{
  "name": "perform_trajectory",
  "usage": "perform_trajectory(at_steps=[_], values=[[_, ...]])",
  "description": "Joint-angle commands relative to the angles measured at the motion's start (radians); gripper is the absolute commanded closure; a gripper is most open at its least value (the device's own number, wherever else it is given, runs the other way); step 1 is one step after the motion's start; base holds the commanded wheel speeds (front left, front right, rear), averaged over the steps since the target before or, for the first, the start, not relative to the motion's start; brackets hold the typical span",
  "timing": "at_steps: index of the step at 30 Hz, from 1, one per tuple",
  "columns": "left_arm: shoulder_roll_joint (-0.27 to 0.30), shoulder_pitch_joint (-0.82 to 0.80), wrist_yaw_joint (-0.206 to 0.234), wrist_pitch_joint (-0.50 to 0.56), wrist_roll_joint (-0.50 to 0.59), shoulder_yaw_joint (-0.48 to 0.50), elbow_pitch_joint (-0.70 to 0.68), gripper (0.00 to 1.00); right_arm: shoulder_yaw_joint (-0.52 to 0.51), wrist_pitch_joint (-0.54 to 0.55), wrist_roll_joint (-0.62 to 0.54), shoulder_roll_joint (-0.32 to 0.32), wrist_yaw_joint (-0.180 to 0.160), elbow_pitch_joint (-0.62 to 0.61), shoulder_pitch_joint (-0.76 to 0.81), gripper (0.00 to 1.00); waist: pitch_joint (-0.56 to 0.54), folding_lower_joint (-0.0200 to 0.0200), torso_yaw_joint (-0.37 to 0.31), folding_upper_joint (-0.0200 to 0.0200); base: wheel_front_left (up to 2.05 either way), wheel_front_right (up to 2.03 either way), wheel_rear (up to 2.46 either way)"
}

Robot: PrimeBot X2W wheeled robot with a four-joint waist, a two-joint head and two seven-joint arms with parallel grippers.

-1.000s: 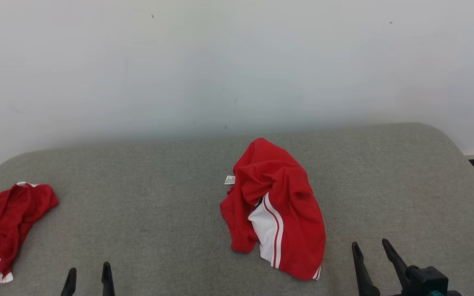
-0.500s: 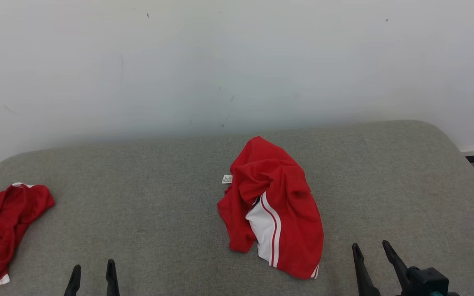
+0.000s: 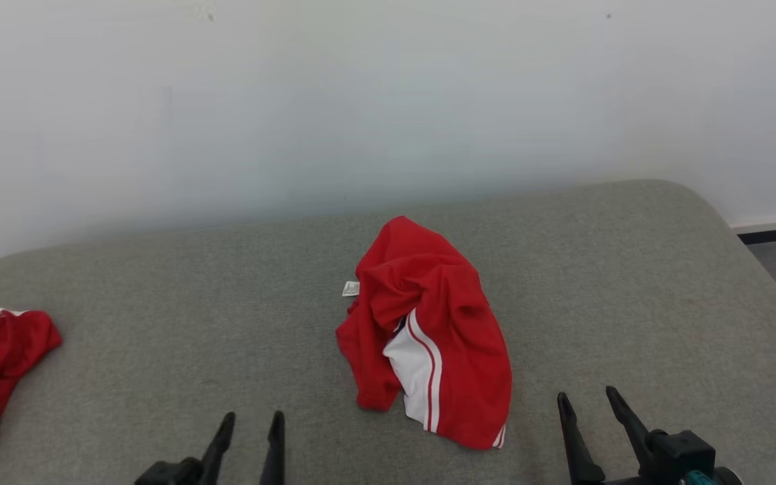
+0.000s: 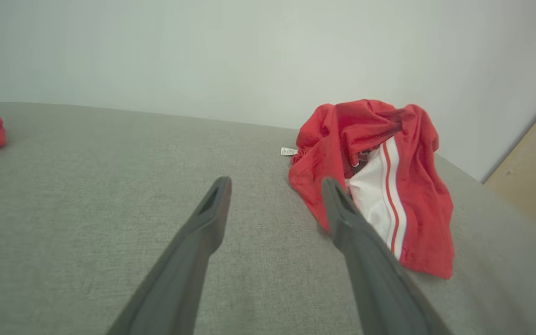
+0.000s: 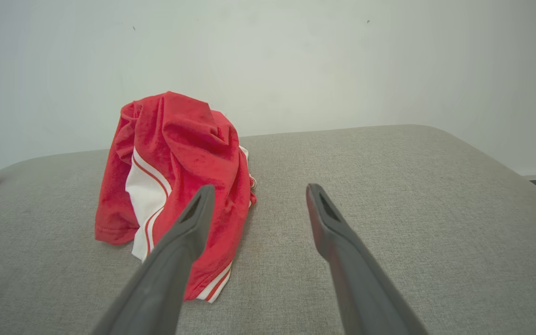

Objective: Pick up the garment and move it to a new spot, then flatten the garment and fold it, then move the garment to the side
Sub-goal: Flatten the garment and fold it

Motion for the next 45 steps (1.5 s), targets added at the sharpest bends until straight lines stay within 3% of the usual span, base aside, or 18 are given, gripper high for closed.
perform_trajectory(at_steps=[1,11,18,24,30,31,32,33,37,43,45], values=[[0.000,-0.029,-0.006,0.006,-0.021,-0.020,0.028,0.00,0.009,-0.001,0.008,-0.001,-0.002,-0.004,-0.010,0.00,0.019,0.0000,-0.036,-0.0001,0.00,0.00,0.00],[0.001,-0.229,-0.039,0.041,-0.233,-0.216,0.296,0.00,0.070,0.010,0.007,-0.001,-0.002,-0.014,-0.047,0.00,0.106,0.0000,-0.221,-0.0001,0.00,0.00,0.00],[0.002,-0.321,-0.008,0.025,-0.328,-0.305,0.436,0.00,0.071,0.005,0.005,-0.001,-0.002,-0.020,-0.061,0.00,0.169,0.0000,-0.338,-0.0001,0.00,0.00,0.00],[0.002,-0.390,0.070,0.002,-0.369,-0.303,0.533,0.00,0.068,-0.003,0.011,-0.001,-0.002,-0.020,-0.075,0.00,0.208,0.0000,-0.394,-0.0001,0.00,0.00,0.00],[0.002,-0.438,0.065,-0.012,-0.396,-0.314,0.599,0.00,0.062,-0.013,0.022,-0.001,-0.002,-0.010,-0.080,0.00,0.221,0.0000,-0.399,-0.0001,0.00,0.00,0.00],[0.002,-0.443,0.063,-0.013,-0.396,-0.317,0.603,0.04,0.063,-0.015,0.023,-0.001,-0.002,-0.008,-0.081,0.00,0.221,0.0000,-0.397,-0.0001,0.00,0.00,0.00],[0.002,-0.450,0.061,-0.016,-0.392,-0.320,0.605,0.73,0.061,-0.017,0.024,-0.001,-0.002,-0.007,-0.083,0.00,0.220,0.0000,-0.392,-0.0001,0.00,0.00,0.00],[0.002,-0.454,0.058,-0.019,-0.392,-0.321,0.607,1.00,0.063,-0.018,0.026,-0.001,-0.002,-0.007,-0.084,0.00,0.219,0.0000,-0.388,-0.0001,0.00,0.00,0.00],[0.002,-0.481,0.065,-0.029,-0.387,-0.291,0.549,1.00,0.052,-0.021,0.026,-0.001,-0.002,-0.003,-0.087,0.00,0.210,0.0000,-0.360,-0.0001,0.00,0.00,0.00],[0.004,-0.449,0.095,-0.027,-0.252,-0.094,0.197,1.00,0.047,-0.021,0.029,-0.001,-0.002,0.005,-0.079,0.00,0.179,0.0000,-0.308,-0.0001,0.00,0.00,0.00],[0.004,-0.448,0.092,-0.027,-0.228,-0.069,0.138,1.00,0.044,-0.022,0.028,-0.001,-0.002,0.007,-0.078,0.00,0.172,0.0000,-0.299,-0.0001,0.00,0.00,0.00]])
